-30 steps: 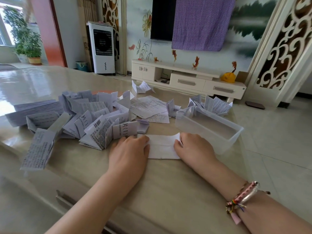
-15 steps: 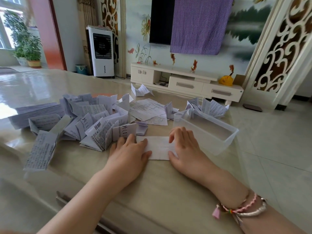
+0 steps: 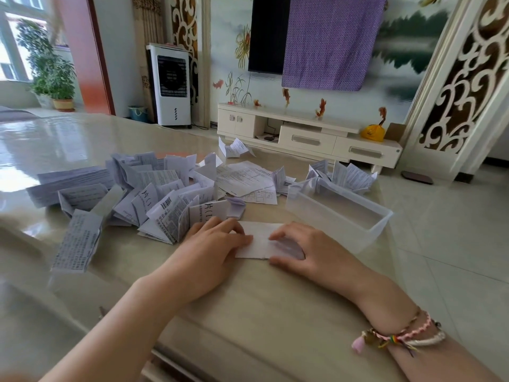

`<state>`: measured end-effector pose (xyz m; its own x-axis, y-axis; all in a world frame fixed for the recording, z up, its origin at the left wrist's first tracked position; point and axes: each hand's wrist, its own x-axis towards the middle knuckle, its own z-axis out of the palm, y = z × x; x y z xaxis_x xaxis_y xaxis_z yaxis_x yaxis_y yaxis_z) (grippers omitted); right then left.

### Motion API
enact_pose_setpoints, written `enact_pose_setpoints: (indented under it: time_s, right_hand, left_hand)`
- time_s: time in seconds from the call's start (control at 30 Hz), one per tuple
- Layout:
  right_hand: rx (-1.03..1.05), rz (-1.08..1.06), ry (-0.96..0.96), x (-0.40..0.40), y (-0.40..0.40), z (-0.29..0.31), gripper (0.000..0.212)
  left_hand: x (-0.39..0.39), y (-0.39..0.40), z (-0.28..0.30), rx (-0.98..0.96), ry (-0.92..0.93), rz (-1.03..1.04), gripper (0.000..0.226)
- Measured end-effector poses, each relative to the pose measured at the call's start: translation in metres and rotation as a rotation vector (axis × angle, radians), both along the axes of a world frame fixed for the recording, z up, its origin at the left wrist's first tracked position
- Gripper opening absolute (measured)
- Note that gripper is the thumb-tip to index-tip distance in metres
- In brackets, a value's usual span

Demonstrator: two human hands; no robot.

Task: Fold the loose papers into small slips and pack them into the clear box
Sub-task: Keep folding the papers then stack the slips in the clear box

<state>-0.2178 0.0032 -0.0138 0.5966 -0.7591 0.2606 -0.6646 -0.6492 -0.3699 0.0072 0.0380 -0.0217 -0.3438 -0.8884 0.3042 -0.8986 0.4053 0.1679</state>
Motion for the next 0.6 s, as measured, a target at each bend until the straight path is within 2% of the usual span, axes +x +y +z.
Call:
enact_pose_setpoints:
  time_s: [0.2, 0.33, 0.4, 0.53, 0.6]
  right_hand:
    - [-0.127, -0.003, 0.085, -0.0009, 0.0047, 0.003, 0.036]
    - [-0.195, -0.024, 0.117, 0.0015, 0.0077, 0.0047, 0.038]
    - [-0.218, -0.026, 0.113, 0.0012, 0.0073, 0.0051, 0.038]
    - [-0.148, -0.027, 0.075, -0.0009, 0.0056, 0.0055, 0.041]
    - [-0.145, -0.043, 0.034, -0.0013, 0.0049, 0.0044, 0.024]
  left_hand:
    - [0.0028, -0.0052, -0.0001, 0.02, 0.032, -0.001, 0.054]
    - [0.0031, -0.008, -0.0008, -0.047, 0.007, -0.034, 0.075]
    - [0.0041, -0.0081, 0.0, -0.088, -0.003, -0.053, 0.069]
    - [0.0038, -0.0065, 0.0061, -0.217, 0.004, -0.087, 0.04]
    - [0.0045, -0.0062, 0.0075, -0.225, 0.001, -0.105, 0.031]
